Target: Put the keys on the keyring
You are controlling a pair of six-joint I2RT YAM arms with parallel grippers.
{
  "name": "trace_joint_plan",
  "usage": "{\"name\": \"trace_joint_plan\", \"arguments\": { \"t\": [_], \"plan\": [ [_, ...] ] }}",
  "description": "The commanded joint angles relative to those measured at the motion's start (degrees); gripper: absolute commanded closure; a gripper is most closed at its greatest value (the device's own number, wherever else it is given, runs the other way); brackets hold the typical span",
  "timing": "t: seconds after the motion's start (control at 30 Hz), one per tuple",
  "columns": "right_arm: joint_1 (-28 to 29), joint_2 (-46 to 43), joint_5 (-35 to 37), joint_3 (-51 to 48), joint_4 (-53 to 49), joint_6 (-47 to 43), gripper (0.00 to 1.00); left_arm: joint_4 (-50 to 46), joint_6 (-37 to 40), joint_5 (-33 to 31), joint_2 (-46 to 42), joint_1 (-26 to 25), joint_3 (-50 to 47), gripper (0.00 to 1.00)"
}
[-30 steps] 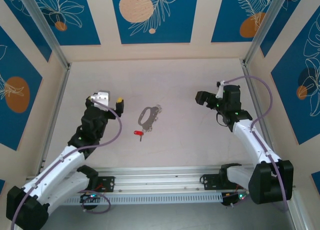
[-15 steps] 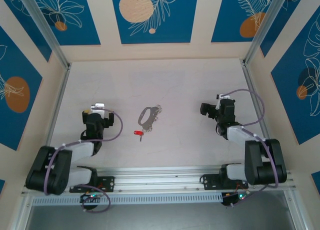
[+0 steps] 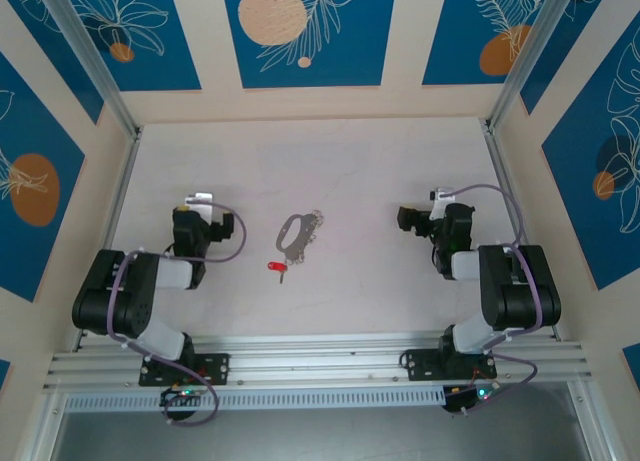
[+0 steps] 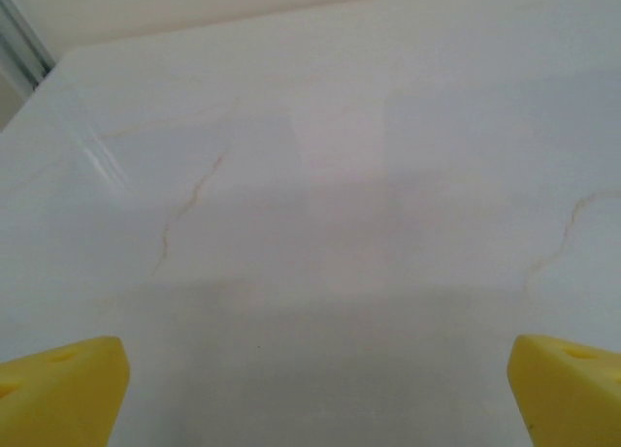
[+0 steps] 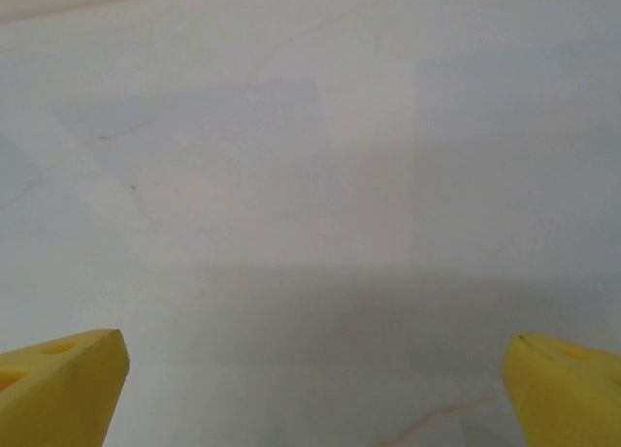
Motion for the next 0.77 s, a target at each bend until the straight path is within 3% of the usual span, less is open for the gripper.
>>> {"name": "trace_joint_plan", "arguments": {
  "t": [0.0, 0.07, 0.13, 0.73],
  "plan": [
    [1.1, -0.4, -0.4, 1.1, 1.8, -2.5, 0.01, -1.8, -1.0, 3.6, 0.1, 1.2, 0.9, 0.0],
    [2.3, -0.4, 2.6, 0.4, 3.2, -3.0, 0.01, -1.8, -1.0, 3.6, 0.1, 1.2, 0.9, 0.0],
    [1.3, -0.5, 0.2, 1.0, 1.8, -2.5, 0.01, -1.7, -1.0, 3.6, 0.0, 1.2, 0.7, 0.0],
    [1.1, -0.5, -0.2, 1.0, 1.7, -2.5, 0.01, -1.3, -1.0, 3.6, -0.3, 1.1, 0.4, 0.0]
  ]
}}
